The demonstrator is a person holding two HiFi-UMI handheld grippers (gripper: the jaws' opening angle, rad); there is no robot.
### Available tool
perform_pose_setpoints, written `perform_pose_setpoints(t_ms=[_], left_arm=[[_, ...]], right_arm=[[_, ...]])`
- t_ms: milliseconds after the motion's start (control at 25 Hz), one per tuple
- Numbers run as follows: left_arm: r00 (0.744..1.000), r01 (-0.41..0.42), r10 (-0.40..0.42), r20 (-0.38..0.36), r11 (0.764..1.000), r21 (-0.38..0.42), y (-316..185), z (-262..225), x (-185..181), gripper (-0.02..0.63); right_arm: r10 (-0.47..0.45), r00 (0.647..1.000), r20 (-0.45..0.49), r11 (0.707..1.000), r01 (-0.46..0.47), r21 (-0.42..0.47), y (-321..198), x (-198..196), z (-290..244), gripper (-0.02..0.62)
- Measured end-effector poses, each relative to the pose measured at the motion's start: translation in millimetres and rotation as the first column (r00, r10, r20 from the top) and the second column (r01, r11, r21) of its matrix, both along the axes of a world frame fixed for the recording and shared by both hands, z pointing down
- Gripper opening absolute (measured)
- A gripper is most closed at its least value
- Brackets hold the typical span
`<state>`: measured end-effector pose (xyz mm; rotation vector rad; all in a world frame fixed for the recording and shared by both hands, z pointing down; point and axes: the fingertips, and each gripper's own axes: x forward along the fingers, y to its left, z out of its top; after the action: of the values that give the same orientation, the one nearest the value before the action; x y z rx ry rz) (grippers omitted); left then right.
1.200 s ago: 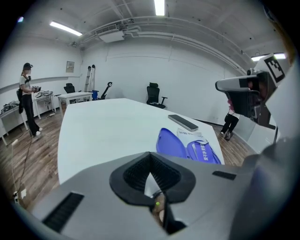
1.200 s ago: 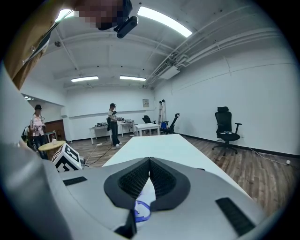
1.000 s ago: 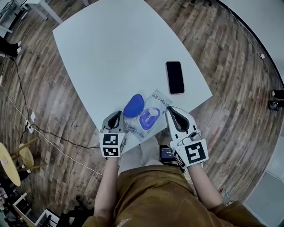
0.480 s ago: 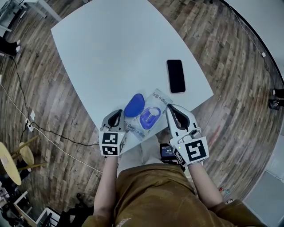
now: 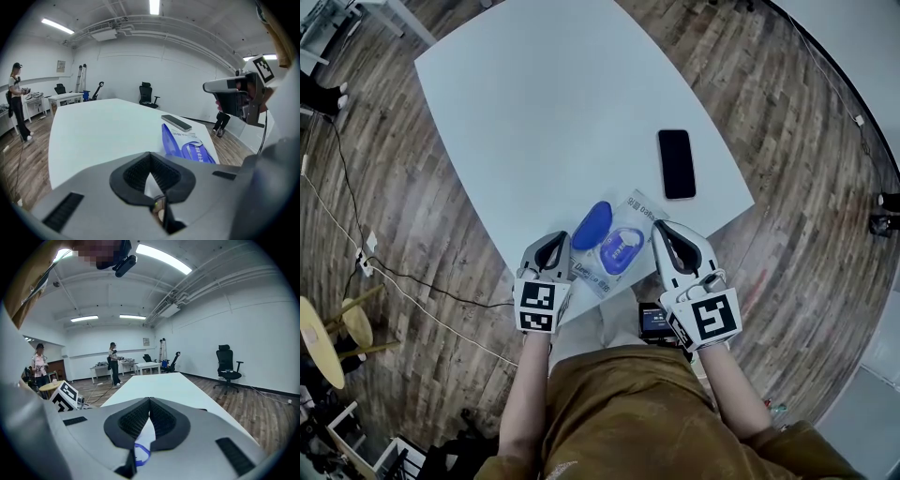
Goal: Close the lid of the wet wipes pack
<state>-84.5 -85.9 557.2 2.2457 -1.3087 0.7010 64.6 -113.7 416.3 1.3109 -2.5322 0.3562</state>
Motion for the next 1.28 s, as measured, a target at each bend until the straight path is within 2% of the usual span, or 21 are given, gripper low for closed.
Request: perform_pose_setpoints(t_ms=[280, 720, 1280], left_arm=[[1.0, -0.019, 0.019, -0.023, 1.0, 0.013, 4, -7, 10, 0.006], [0.998, -0.054, 0.054, -0.016, 0.998, 0.015, 10, -7, 16, 0.006], [0.995, -0.1, 0.101, -0.026, 0.995, 0.02, 21, -12, 29, 0.006]], right_arm=[[-0.017, 1.0, 0.005, 1.0, 0.017, -0.003, 2, -7, 2, 0.008], [-0.004, 1.0, -0.016, 0.999, 0.003, -0.038, 4, -1, 20, 0.008], [-0.03, 0.999, -0.043, 0.997, 0.027, -0.076, 15, -5, 37, 0.008]])
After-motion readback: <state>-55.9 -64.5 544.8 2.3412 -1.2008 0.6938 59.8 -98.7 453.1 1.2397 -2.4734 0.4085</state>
